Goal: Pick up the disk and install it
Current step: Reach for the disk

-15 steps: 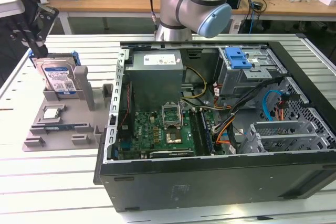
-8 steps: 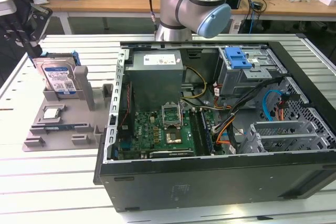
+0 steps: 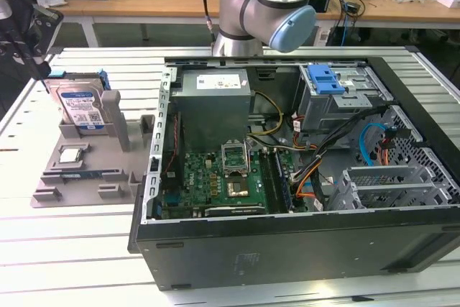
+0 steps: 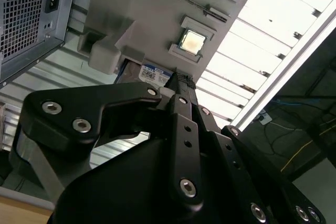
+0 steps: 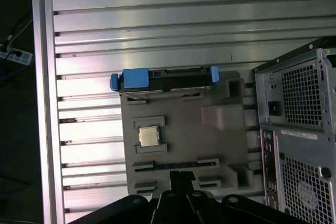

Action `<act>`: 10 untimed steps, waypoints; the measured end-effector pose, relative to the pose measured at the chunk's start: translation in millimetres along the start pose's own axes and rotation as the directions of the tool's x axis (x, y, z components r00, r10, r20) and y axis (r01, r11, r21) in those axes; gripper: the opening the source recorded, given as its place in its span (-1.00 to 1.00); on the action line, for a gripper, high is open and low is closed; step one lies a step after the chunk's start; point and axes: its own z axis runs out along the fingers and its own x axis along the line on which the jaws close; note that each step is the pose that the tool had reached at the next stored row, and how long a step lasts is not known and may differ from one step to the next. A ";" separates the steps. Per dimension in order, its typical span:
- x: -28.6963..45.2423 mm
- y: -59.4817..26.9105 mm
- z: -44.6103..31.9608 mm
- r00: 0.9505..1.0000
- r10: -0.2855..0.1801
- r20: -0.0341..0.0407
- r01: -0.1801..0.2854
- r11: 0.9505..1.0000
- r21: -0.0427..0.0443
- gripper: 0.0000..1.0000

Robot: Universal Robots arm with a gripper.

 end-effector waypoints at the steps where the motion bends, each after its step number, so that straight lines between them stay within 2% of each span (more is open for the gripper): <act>1: 1.2 -0.1 0.0 1.000 0.000 0.000 0.000 1.000 0.000 -0.79; 6: 7.8 -0.6 -0.2 1.000 0.000 0.000 0.000 1.000 0.000 -0.79; 10: 16.8 -1.2 -0.5 1.000 0.000 0.000 0.000 1.000 0.000 -0.79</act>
